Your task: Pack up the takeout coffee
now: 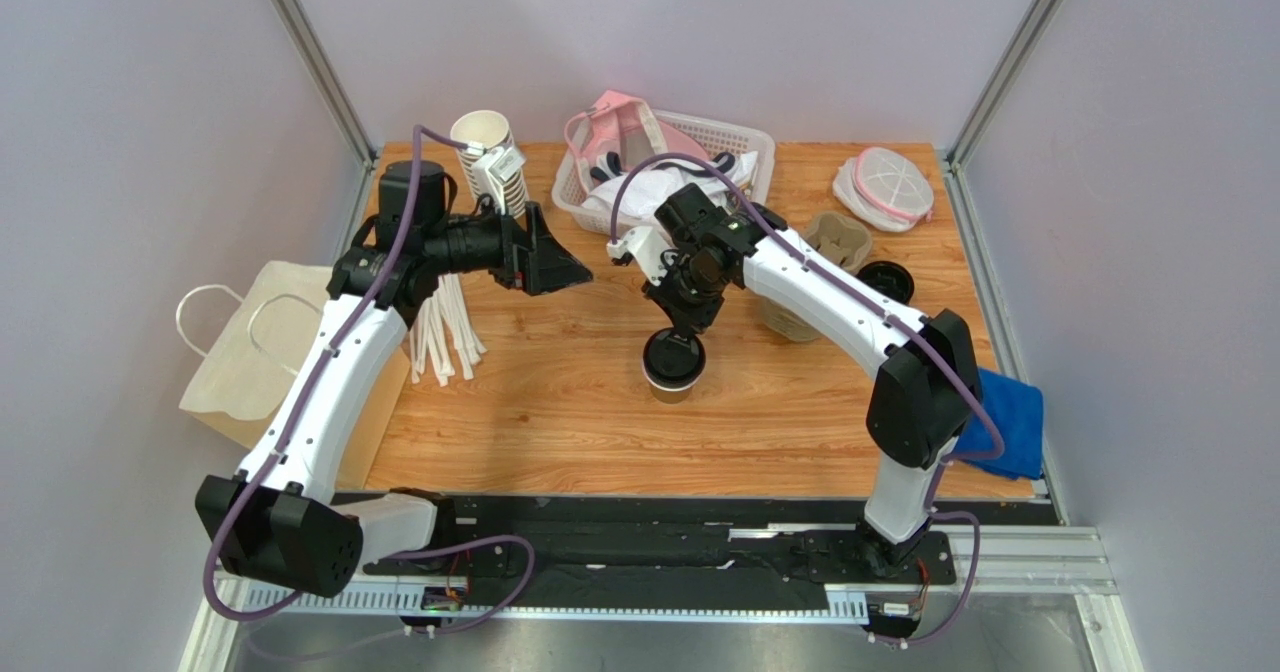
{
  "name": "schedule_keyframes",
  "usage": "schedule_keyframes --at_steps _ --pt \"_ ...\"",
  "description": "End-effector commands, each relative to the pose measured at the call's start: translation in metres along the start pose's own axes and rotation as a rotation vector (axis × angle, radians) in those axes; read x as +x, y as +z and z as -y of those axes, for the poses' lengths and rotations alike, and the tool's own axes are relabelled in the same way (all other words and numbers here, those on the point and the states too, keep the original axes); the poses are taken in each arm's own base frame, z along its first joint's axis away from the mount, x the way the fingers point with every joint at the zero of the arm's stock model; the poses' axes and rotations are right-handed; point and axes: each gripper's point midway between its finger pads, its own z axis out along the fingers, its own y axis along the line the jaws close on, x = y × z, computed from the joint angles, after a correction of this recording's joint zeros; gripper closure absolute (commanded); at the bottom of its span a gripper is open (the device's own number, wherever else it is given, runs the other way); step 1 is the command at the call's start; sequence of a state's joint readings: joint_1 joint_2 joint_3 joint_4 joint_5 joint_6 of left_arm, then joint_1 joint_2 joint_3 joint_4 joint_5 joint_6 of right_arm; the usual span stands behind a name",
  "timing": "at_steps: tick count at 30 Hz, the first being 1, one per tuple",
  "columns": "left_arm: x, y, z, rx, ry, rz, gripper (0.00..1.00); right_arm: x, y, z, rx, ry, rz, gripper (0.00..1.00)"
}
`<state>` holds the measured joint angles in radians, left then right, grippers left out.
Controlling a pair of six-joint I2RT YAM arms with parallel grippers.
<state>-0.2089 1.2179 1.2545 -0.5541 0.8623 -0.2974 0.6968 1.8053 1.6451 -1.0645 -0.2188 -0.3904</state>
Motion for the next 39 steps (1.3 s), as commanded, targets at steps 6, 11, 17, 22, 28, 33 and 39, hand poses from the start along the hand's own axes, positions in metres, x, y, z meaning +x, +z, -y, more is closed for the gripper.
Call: schedule_keyframes --at_steps 6,11,17,22,28,33,39 --pt "-0.010 -0.001 0.003 0.013 0.035 0.039 0.03 -0.019 0.000 0.008 -0.002 -0.021 0.055 1.00" --pt "-0.009 0.000 0.001 0.008 0.029 0.036 0.03 -0.017 0.002 0.009 -0.007 -0.019 0.050 1.00" --pt "-0.009 0.001 -0.001 0.003 0.025 0.035 0.04 -0.018 0.004 0.008 -0.016 -0.010 0.052 1.00" --pt "-0.008 0.002 -0.002 0.004 0.018 0.032 0.04 -0.020 0.000 0.005 -0.052 0.004 0.062 1.00" --pt "-0.005 0.003 -0.003 0.008 0.003 0.026 0.04 -0.016 -0.001 0.004 -0.071 0.015 0.055 1.00" --pt "-0.005 0.004 -0.003 0.011 0.000 0.027 0.04 -0.011 0.005 0.004 -0.073 0.015 0.038 1.00" --pt "-0.002 0.004 -0.004 0.013 -0.004 0.020 0.04 -0.010 0.008 0.006 -0.064 0.014 0.039 1.00"
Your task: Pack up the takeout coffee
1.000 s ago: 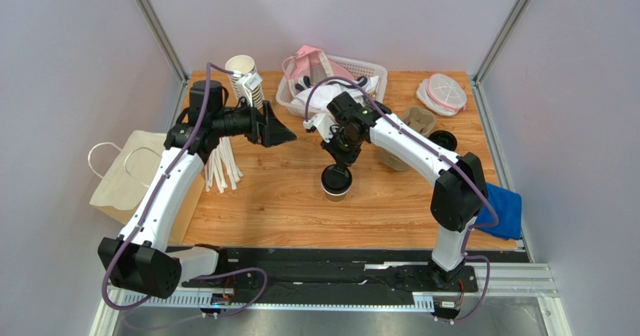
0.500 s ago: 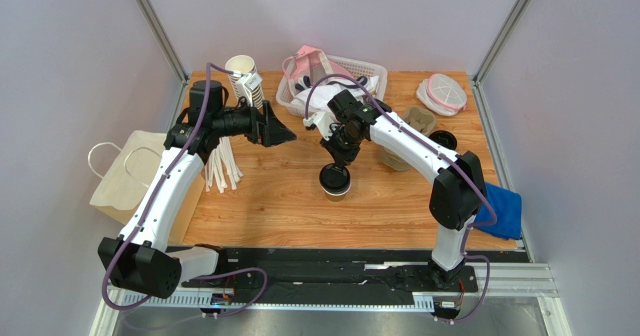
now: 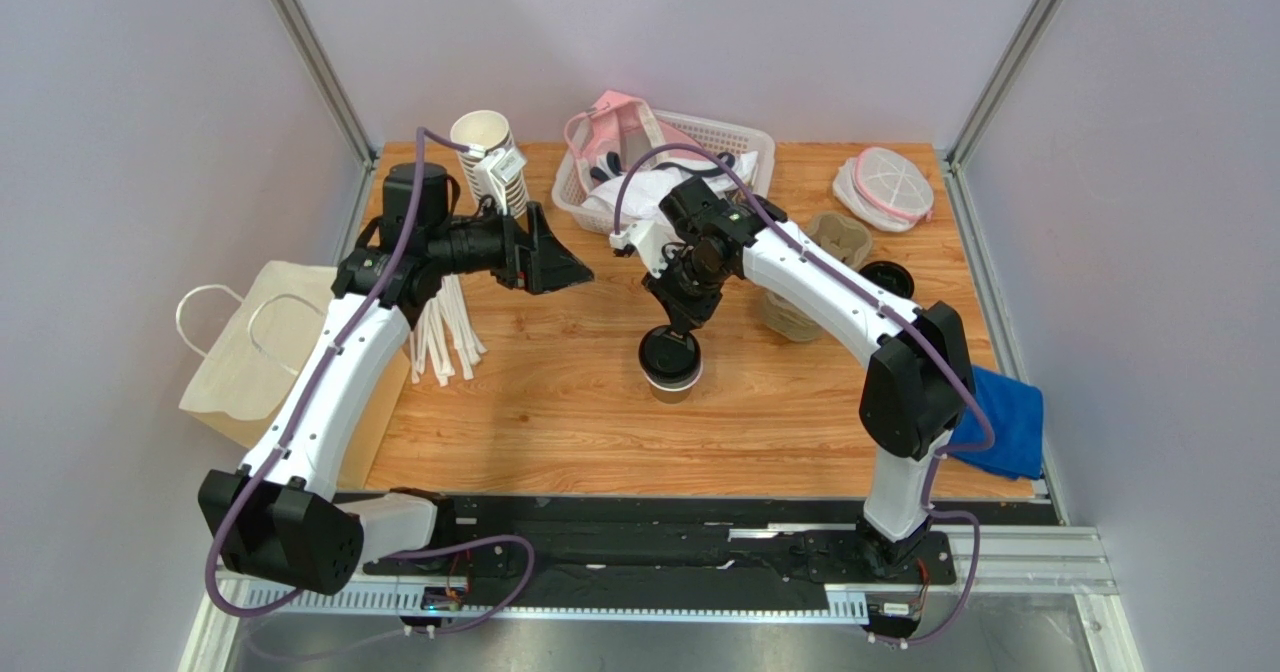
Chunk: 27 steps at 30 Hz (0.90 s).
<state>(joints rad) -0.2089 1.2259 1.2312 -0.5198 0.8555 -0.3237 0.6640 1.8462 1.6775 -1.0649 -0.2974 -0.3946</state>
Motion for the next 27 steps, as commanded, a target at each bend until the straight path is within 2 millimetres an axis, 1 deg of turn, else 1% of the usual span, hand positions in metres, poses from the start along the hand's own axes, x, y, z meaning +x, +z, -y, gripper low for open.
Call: schedule_keyframes --at_steps 1,4,13,17,18,21,24,27 --pt "-0.0039 -0.0001 0.0020 0.020 0.018 0.015 0.04 -0.0035 0.0034 0.0034 -0.002 -0.013 0.013 1.00" --pt "-0.0044 -0.0002 0.0023 0.020 0.020 0.016 0.04 -0.0013 0.0055 0.0061 0.008 -0.014 0.008 1.00" --pt "-0.0037 0.0022 -0.0006 0.020 0.015 0.011 0.04 0.0034 0.0092 0.0057 0.004 -0.013 -0.003 1.00" --pt "-0.0030 0.0026 -0.0012 0.019 0.010 0.009 0.04 0.0029 0.0096 0.0041 -0.002 -0.014 0.000 0.97" --pt "-0.0025 0.0027 -0.0013 0.021 0.010 0.008 0.04 0.0032 0.0098 0.0035 -0.004 -0.015 0.002 0.93" --pt "-0.0023 0.0031 -0.0017 0.020 0.009 0.007 0.04 0.0026 0.0090 0.0038 -0.005 -0.013 0.004 0.88" --pt "-0.0018 0.0040 -0.0029 0.020 0.006 0.004 0.04 0.0019 0.0083 0.0028 -0.006 -0.012 0.005 0.86" --pt "-0.0025 0.0042 -0.0031 0.020 0.008 0.005 0.04 0.0038 0.0093 0.0021 -0.010 -0.009 -0.001 0.86"
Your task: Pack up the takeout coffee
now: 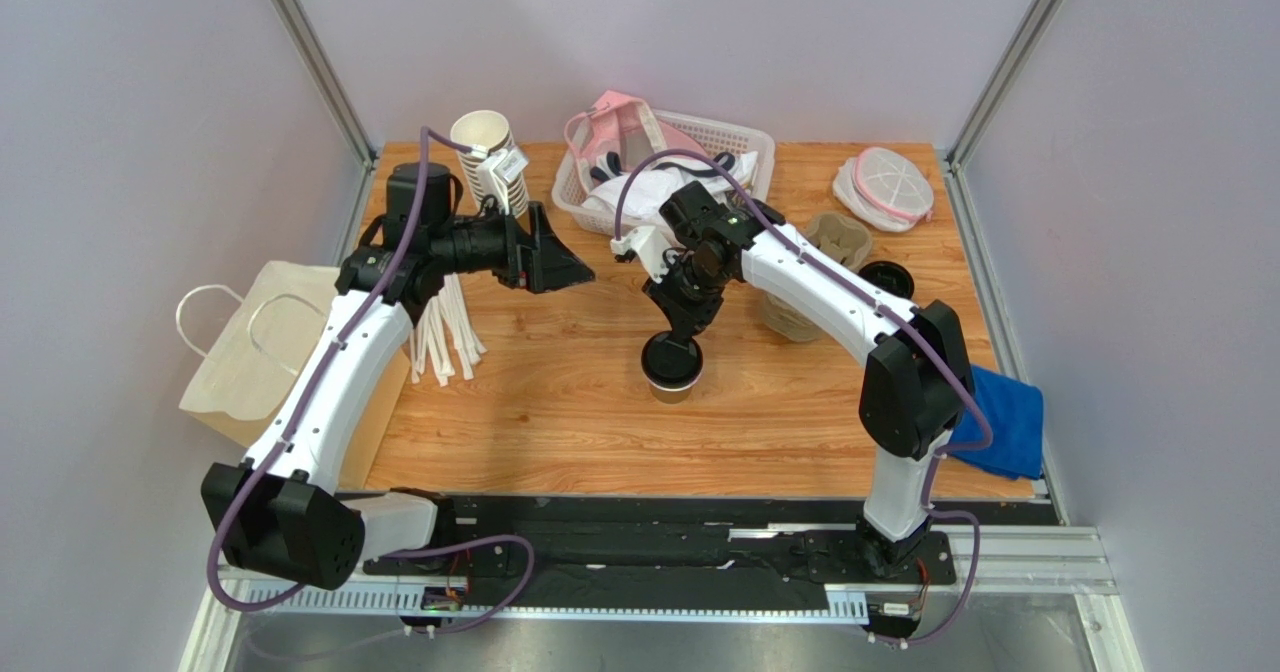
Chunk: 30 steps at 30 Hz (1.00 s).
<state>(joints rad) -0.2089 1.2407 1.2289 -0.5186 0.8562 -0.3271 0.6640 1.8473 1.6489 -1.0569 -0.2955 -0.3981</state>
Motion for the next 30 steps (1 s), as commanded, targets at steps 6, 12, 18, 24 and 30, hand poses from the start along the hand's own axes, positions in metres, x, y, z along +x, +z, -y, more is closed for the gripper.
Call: schedule_keyframes --at_steps 6,12,18,24,30 --pt "-0.004 0.002 0.000 0.023 0.022 0.013 0.04 -0.003 0.001 -0.002 -0.025 -0.006 0.014 0.83" --pt "-0.004 0.001 0.003 0.032 0.027 0.012 0.04 -0.004 -0.002 -0.001 -0.017 -0.010 0.010 0.78" --pt "-0.006 -0.002 0.009 0.049 0.065 0.018 0.01 -0.019 -0.031 0.008 0.043 -0.009 0.070 0.67" --pt "-0.001 -0.011 0.031 0.146 0.120 -0.004 0.01 -0.037 -0.089 0.014 0.064 0.066 0.227 0.46" --pt "0.032 0.006 0.043 0.269 0.008 -0.079 0.10 -0.031 -0.111 -0.014 -0.130 0.329 0.376 0.71"
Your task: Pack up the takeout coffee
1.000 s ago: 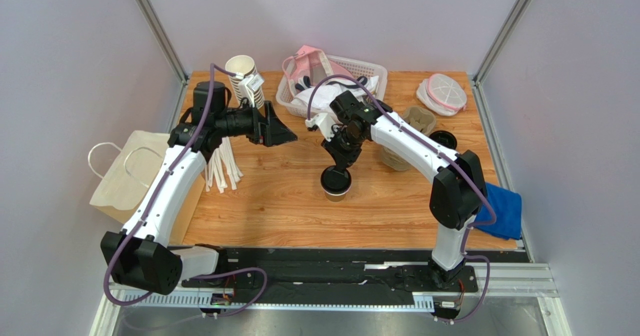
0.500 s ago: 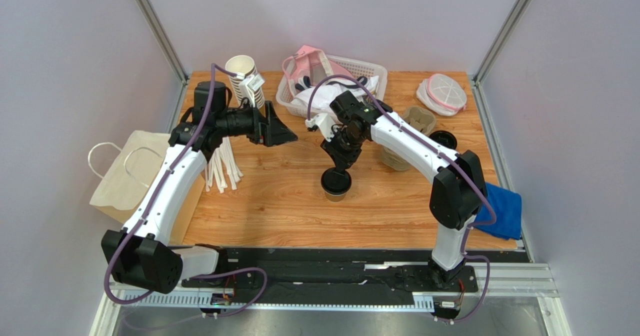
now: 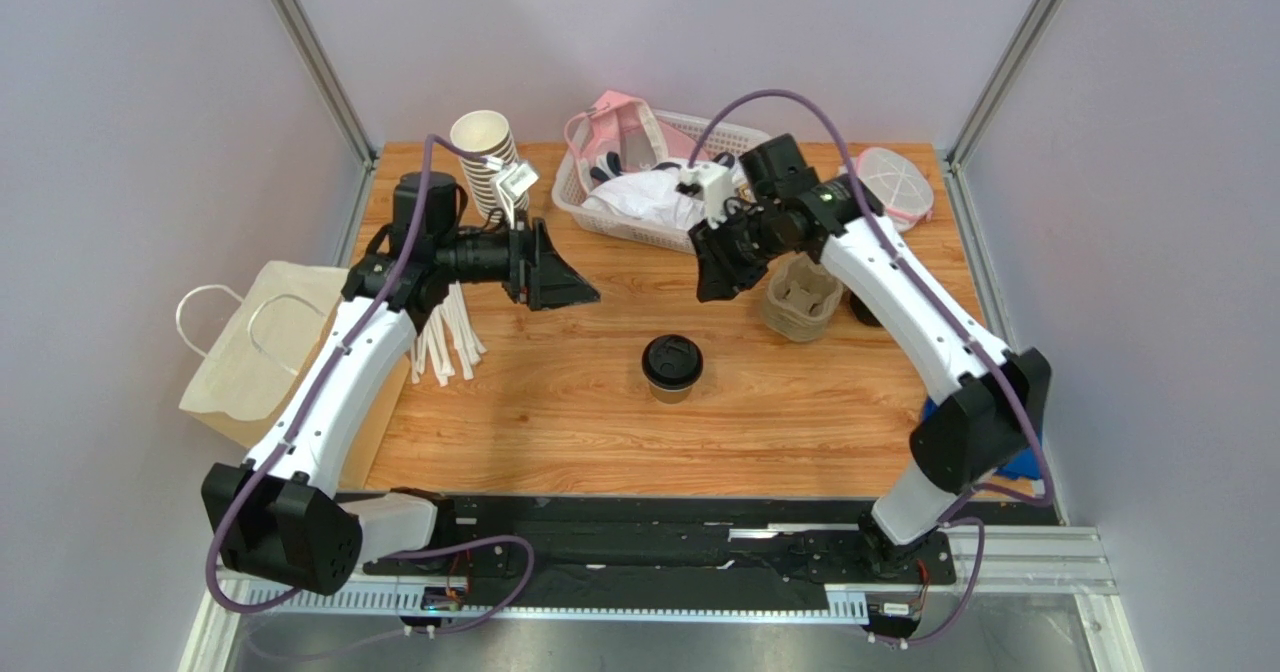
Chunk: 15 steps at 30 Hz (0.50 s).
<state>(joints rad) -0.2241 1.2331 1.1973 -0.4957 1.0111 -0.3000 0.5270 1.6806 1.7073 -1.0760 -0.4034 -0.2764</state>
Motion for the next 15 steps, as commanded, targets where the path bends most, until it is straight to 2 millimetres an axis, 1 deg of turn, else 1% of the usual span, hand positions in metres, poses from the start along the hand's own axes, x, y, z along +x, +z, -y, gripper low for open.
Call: schedule_keyframes --at_steps 1,2,3,4,5,6,7,8,10,11,12,13,14,15 --pt "0.023 0.017 0.024 0.143 -0.039 -0.045 0.17 0.002 -0.024 -0.040 -0.187 0.245 0.118 0.71" --pt "0.026 0.022 0.025 0.162 -0.054 -0.050 0.21 -0.002 -0.026 -0.048 -0.237 0.245 0.150 0.71" --pt "0.031 0.030 0.023 0.180 -0.094 -0.055 0.25 0.001 -0.025 -0.053 -0.260 0.274 0.156 0.71" --pt "0.035 0.036 0.024 0.192 -0.108 -0.067 0.36 0.002 -0.026 -0.059 -0.284 0.295 0.165 0.72" --pt "0.041 0.045 0.032 0.223 -0.100 -0.089 0.41 0.007 -0.023 -0.067 -0.330 0.331 0.172 0.72" --pt "0.051 0.055 0.027 0.231 -0.130 -0.122 0.46 0.009 -0.021 -0.070 -0.351 0.350 0.171 0.74" --pt "0.055 0.060 0.029 0.242 -0.143 -0.141 0.56 0.012 -0.017 -0.071 -0.365 0.365 0.165 0.76" --pt "0.063 0.068 0.033 0.265 -0.142 -0.164 0.59 0.017 -0.007 -0.071 -0.384 0.404 0.141 0.81" --pt "0.072 0.081 0.029 0.276 -0.194 -0.193 0.67 0.018 0.000 -0.073 -0.428 0.428 0.120 0.88" --pt "0.074 0.087 0.029 0.293 -0.180 -0.189 0.69 0.018 0.009 -0.071 -0.441 0.455 0.104 0.92" --pt "0.079 0.094 0.024 0.289 -0.200 -0.204 0.75 0.017 0.012 -0.070 -0.451 0.461 0.101 0.94" --pt "0.081 0.097 0.022 0.290 -0.209 -0.210 0.78 0.018 0.016 -0.069 -0.454 0.473 0.090 1.00" --pt "0.082 0.100 0.020 0.292 -0.210 -0.215 0.83 0.019 0.024 -0.066 -0.458 0.489 0.072 1.00" --pt "0.088 0.105 0.017 0.291 -0.228 -0.234 0.92 0.021 0.028 -0.065 -0.463 0.504 0.059 1.00"
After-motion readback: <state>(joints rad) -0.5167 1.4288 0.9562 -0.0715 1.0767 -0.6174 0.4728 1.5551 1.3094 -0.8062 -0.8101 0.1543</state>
